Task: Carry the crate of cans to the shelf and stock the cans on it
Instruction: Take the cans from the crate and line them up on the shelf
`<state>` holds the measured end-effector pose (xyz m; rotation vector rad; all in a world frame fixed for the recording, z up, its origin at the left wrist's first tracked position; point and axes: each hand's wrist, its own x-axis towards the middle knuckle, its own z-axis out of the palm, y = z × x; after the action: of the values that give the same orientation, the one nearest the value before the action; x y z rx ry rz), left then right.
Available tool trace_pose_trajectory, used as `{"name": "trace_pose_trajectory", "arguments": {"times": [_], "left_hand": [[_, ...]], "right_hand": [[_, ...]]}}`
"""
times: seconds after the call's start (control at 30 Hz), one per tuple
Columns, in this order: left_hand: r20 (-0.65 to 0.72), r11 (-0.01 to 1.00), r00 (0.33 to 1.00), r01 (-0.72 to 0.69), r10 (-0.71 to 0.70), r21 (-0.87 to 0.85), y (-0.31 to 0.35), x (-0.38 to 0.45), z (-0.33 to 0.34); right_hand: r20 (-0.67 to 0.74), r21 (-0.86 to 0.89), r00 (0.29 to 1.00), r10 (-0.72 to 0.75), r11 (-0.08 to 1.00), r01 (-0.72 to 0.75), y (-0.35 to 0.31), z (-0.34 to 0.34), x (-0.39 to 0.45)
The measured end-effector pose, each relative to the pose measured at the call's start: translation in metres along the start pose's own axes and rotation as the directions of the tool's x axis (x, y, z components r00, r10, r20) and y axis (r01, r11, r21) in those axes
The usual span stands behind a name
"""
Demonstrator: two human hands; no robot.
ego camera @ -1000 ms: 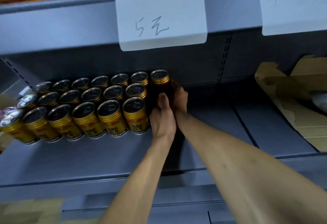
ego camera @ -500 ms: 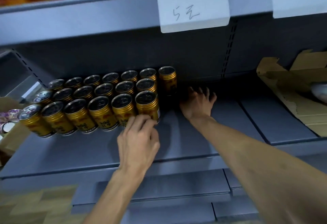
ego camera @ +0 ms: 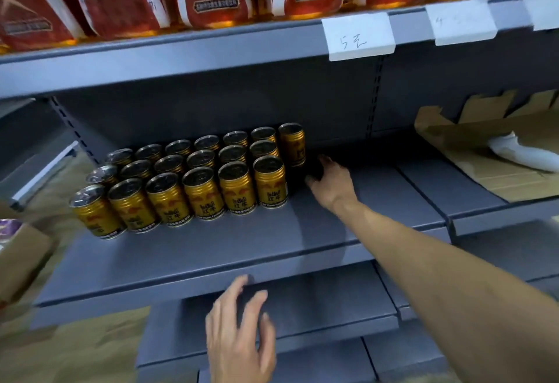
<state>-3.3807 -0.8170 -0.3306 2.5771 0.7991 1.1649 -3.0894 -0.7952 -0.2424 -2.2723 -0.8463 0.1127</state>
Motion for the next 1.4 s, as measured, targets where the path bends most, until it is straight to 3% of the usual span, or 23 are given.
{"name": "trace_pose_trajectory", "arguments": {"times": [0.13, 0.23, 0.3, 0.4, 0.53, 0.67, 0.9, 1.1, 1.2, 1.3, 1.4], "left_hand": [[-0.163, 0.994, 0.985, 0.064, -0.049, 0.088, -0.029, 0.041, -0.016], [-0.202, 0.956, 0.96, 0.229, -0.192, 0.183, -0.04, 0.112, -0.02], [-0.171, 0.925, 0.956, 0.278, -0.24, 0.26, -0.046, 0.153, -0.018], [-0.07, 0.884, 0.979, 0.205, -0.194, 0.42, -0.058, 0.176, -0.014], [0.044, 0.862, 0.991, 0.089, -0.129, 0.5, -0.062, 0.181, -0.004], [0.081, 0.845, 0.98, 0.115, -0.184, 0.522, -0.062, 0.188, 0.001], [0.076, 0.847, 0.977, 0.133, -0.199, 0.515, -0.061, 0.189, 0.006], [0.02, 0.907, 0.97, 0.218, -0.241, 0.36, -0.042, 0.154, 0.004], [0.047, 0.915, 0.957, 0.26, -0.287, 0.308, -0.023, 0.103, 0.004], [0.106, 0.924, 0.952, 0.246, -0.287, 0.292, -0.021, 0.06, 0.003], [0.162, 0.925, 0.953, 0.194, -0.257, 0.325, -0.033, 0.039, -0.005]], "right_hand": [[-0.094, -0.029, 0.993, 0.07, 0.997, -0.073, 0.0, 0.007, 0.015], [-0.139, -0.067, 0.99, 0.031, 0.997, -0.04, -0.006, 0.011, 0.034], [-0.157, -0.083, 0.987, -0.036, 0.996, 0.023, -0.012, 0.011, 0.043], [-0.137, -0.124, 0.986, -0.096, 0.989, 0.079, -0.018, 0.022, 0.051], [-0.127, 0.067, 0.992, 0.01, 0.998, -0.002, -0.023, 0.037, 0.068], [-0.197, 0.231, 0.976, 0.098, 0.972, -0.051, -0.028, 0.042, 0.075], [-0.171, 0.256, 0.983, 0.067, 0.966, -0.021, -0.022, 0.042, 0.075], [-0.186, 0.274, 0.979, 0.082, 0.961, -0.028, -0.019, 0.042, 0.037], [-0.316, 0.148, 0.948, -0.041, 0.985, 0.092, -0.025, 0.034, -0.013], [-0.46, 0.009, 0.859, -0.224, 0.967, 0.256, -0.033, 0.032, -0.059], [-0.441, -0.063, 0.856, -0.27, 0.961, 0.271, -0.037, 0.04, -0.091]]}}
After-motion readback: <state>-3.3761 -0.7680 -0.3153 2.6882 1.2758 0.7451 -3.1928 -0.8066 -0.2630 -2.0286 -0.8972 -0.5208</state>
